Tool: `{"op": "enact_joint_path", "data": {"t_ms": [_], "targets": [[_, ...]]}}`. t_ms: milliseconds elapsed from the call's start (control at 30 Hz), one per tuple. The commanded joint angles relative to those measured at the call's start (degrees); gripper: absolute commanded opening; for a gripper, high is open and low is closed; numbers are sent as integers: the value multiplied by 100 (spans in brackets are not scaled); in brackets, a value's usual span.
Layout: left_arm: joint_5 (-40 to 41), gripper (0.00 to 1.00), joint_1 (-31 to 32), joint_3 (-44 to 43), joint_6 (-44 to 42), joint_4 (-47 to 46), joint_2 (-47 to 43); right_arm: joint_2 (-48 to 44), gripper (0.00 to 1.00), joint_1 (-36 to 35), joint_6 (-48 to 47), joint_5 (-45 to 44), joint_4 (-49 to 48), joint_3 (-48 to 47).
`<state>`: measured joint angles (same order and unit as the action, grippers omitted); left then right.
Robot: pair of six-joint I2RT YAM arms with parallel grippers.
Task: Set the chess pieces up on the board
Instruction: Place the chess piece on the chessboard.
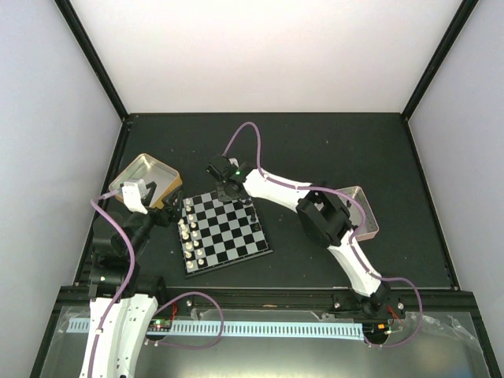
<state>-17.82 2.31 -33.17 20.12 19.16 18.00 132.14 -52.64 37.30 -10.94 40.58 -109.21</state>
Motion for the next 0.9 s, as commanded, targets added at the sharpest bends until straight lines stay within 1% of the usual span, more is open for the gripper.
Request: {"op": "enact_joint_path", "data": {"t_ms": [0,200,433,733,867], "targets": [[-1,99,-37,-83,-48,-88,-13,95,5,1,178,-463,132,-189],[-2,99,-38,-85,-44,-85,-23,371,5,14,205,-704,363,-440],[-2,99,-40,-85,-43,-78,-34,579,7,20,164,-657,385,-618],[0,99,-42,-85,-43,-81,-49,573,22,17,106,-688,435,-721],[-1,99,-38,-82,-36,-87,-51,530,24,17,5,-704,500,-877]]}}
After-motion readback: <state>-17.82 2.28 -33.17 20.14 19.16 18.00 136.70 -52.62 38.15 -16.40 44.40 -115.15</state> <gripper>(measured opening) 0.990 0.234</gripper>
